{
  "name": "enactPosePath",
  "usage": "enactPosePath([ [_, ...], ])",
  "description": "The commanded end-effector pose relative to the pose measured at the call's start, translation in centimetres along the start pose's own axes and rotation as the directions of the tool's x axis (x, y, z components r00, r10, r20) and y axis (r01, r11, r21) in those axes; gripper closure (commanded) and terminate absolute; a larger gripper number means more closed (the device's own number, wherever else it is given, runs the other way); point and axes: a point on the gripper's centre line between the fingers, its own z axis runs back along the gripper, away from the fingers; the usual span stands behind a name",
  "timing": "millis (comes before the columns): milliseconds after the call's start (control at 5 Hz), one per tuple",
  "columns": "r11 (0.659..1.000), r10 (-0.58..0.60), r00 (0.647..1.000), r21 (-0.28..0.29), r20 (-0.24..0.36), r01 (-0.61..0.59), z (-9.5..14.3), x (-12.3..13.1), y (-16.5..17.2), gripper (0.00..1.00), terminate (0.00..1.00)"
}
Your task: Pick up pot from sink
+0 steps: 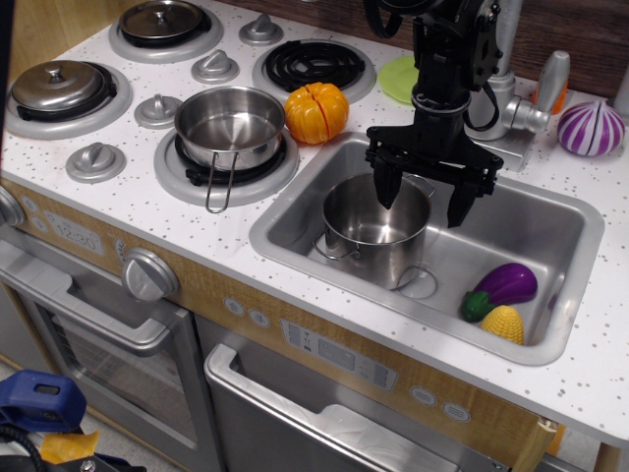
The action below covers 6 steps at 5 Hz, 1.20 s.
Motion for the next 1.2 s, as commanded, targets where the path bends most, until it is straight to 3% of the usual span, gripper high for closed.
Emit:
enactPosePath([
  [0, 1.0, 0.0, 1.0, 0.0, 0.0, 0.0, 0.0, 0.0, 0.0, 0.0, 0.0],
  [400, 0.999, 0.024, 1.0, -0.039, 0.006, -0.023, -1.6, -0.3, -0.2, 0.0, 0.0],
  [1000, 0.999, 0.007, 0.997, -0.035, 0.074, -0.004, -3.9, -0.3, 0.6, 0.0, 0.0],
])
